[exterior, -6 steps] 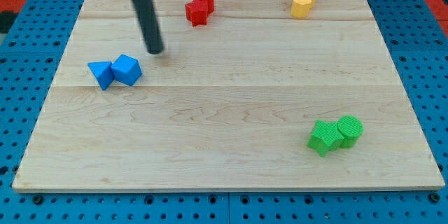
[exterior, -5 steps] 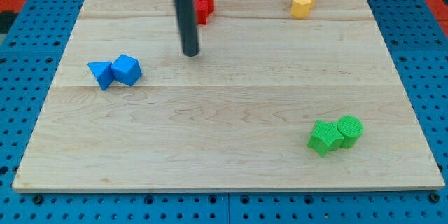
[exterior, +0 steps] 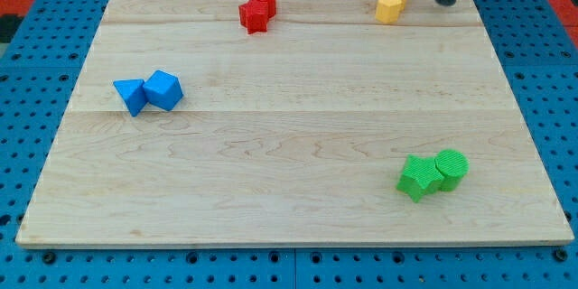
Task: Separate the yellow hexagon from the yellow heart
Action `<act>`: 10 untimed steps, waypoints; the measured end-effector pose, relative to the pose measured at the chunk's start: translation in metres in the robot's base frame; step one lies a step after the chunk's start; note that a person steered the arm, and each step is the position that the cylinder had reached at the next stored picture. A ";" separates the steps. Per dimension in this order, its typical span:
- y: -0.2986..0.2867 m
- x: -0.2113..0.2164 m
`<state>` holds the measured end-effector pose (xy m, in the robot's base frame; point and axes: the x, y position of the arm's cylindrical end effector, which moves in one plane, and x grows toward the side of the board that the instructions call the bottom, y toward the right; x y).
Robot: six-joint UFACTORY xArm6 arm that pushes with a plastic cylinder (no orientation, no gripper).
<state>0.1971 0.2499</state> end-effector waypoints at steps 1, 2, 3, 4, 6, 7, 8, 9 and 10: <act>-0.003 -0.006; -0.037 -0.005; -0.079 -0.006; -0.085 -0.004; -0.100 0.035; -0.111 0.044; -0.112 0.060; -0.110 0.104; -0.114 0.116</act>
